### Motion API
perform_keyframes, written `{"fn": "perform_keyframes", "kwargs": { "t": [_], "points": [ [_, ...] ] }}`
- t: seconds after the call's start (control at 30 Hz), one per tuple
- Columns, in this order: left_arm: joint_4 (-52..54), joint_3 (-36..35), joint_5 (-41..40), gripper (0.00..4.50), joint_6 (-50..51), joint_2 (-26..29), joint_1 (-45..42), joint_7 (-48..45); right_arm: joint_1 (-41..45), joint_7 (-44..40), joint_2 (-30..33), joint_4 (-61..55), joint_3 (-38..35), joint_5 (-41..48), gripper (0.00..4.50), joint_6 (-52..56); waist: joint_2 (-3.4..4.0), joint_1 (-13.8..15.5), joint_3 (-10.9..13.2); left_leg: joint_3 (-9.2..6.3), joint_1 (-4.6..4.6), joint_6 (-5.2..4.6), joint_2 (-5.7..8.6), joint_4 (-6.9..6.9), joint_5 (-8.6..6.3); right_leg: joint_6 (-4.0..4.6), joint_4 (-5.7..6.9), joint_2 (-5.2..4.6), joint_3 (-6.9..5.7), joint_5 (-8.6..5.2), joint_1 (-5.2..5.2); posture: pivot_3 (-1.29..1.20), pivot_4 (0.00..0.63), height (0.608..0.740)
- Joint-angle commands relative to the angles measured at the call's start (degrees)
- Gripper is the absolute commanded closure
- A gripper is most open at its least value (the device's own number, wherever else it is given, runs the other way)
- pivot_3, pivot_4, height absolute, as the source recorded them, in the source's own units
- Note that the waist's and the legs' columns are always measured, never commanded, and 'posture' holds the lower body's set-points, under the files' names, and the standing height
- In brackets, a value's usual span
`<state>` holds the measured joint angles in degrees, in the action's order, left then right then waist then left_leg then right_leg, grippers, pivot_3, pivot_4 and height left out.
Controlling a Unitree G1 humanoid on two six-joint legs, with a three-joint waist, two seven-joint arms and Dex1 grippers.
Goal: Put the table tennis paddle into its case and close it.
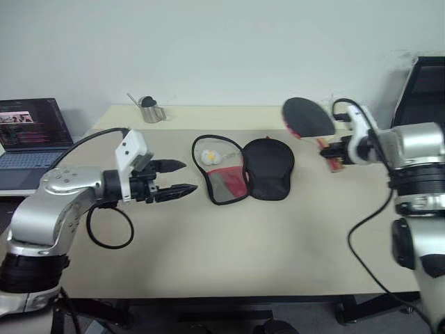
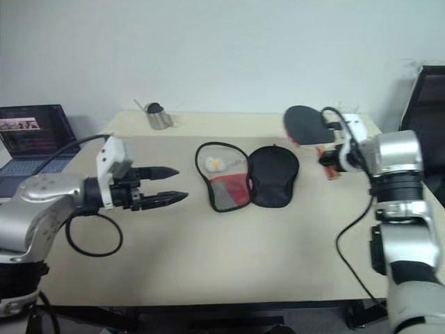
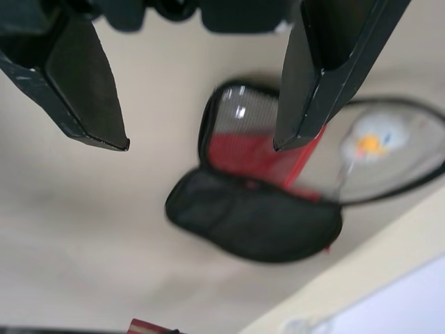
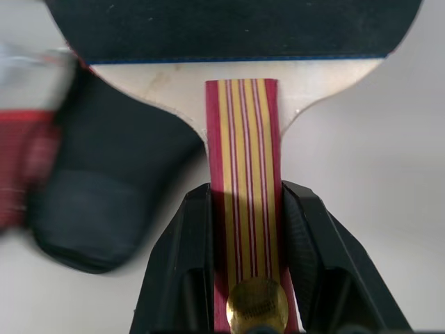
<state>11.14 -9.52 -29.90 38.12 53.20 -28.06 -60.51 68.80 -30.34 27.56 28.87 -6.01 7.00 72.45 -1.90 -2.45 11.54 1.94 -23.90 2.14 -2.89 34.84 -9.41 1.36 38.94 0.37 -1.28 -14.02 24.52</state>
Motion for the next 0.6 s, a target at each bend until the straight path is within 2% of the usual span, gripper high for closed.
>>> {"fn": "perform_keyframes", "kwargs": {
  "t": [0.03,0.13,0.23,0.3,0.43,0.6],
  "points": [
    [-0.3,-4.3,0.9,0.88,-1.6,2.4,2.7,0.7,2.8,8.8,-8.2,-3.3,-4.3,1.2,3.49,-1.1,0.0,0.0,0.0,0.0,-0.02,0.0,0.0,-0.01,0.0,0.0,0.01,0.0,0.01,0.0,0.03,0.0,0.15,0.74],
    [0.7,-6.1,0.1,0.88,-1.0,2.2,4.8,2.1,4.3,16.1,-15.3,0.2,-7.6,1.7,3.49,-5.0,-0.01,0.2,0.0,0.02,-0.17,0.0,-0.04,-0.01,0.0,0.0,0.02,0.0,0.01,0.0,0.17,0.0,0.15,0.74],
    [2.6,-6.7,-1.3,0.88,-0.1,1.7,5.8,2.9,5.8,19.8,-18.1,4.0,-9.1,2.3,3.49,-8.1,-0.03,1.1,0.0,-0.04,-0.86,0.0,0.06,0.11,0.02,-0.01,0.06,0.02,0.0,0.03,0.77,0.0,0.15,0.74],
    [4.7,-7.1,-1.9,0.88,0.7,1.2,7.3,4.0,7.6,23.4,-20.7,9.7,-10.5,2.7,3.49,-12.8,-0.06,1.2,0.0,-0.06,-0.96,-0.01,0.09,0.12,0.01,-0.03,0.0,0.02,0.01,0.04,0.79,0.0,0.15,0.74],
    [7.8,-9.3,-3.1,0.88,2.4,1.4,10.3,5.7,9.5,30.5,-22.3,18.1,-13.3,2.7,3.49,-19.4,-0.27,0.9,-0.1,0.04,-0.97,-0.18,0.12,0.12,-0.09,-0.13,-0.11,-0.02,0.22,0.09,0.78,0.0,0.15,0.74],
    [9.8,-10.6,-3.4,0.88,3.1,2.0,13.0,7.0,9.5,33.8,-23.3,16.8,-13.5,3.9,3.49,-16.0,-0.27,0.6,-0.1,0.03,-0.96,-0.18,0.11,0.12,-0.09,-0.12,-0.06,-0.06,0.2,0.09,0.8,0.0,0.15,0.74]
  ]
}}
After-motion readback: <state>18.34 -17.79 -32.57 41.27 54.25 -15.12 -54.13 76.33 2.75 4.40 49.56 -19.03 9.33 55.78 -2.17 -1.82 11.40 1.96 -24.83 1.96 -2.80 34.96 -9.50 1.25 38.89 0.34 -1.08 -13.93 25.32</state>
